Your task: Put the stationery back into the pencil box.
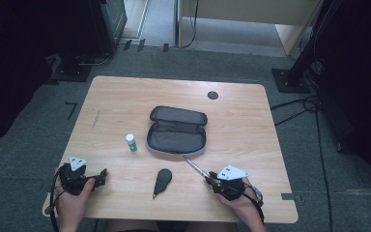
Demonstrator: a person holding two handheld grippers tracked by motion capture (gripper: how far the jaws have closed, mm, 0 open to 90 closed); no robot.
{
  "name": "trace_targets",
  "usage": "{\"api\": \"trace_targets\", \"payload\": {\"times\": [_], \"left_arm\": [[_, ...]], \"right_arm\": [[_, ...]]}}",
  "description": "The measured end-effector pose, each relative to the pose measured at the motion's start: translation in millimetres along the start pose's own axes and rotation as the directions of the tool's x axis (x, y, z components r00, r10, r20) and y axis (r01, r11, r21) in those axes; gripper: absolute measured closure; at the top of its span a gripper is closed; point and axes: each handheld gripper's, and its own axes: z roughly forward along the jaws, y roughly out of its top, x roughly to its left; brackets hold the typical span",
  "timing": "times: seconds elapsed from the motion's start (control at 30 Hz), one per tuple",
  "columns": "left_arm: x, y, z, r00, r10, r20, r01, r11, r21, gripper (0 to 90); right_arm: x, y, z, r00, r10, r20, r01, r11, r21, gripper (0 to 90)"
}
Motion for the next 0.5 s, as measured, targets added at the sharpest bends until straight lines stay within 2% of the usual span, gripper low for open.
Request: {"api": "trace_targets", "payload": {"times": [0.17,0.27,0.5], "left_arm": [[0.0,0.0,0.0,1.0000,0.000,0.000,0.000,1.0000,0.000,0.0],[0.0,0.0,0.0,1.0000,0.000,0.000,0.000,1.0000,0.000,0.0],[0.0,0.0,0.0,1.0000,0.000,0.000,0.000,1.0000,0.000,0.0]], "right_arm": [[0.2,-0.1,-0.5,0.9999,-0.011,-0.001,0.011,1.000,-0.001,76.2],[-0.5,-1.2,-1.7,0.9998,-0.013,-0.017,0.013,1.000,-0.003,76.2],[1.1,3.4,-11.6,0.9993,-0.024,-0.028,0.024,0.999,-0.023,76.3]]}}
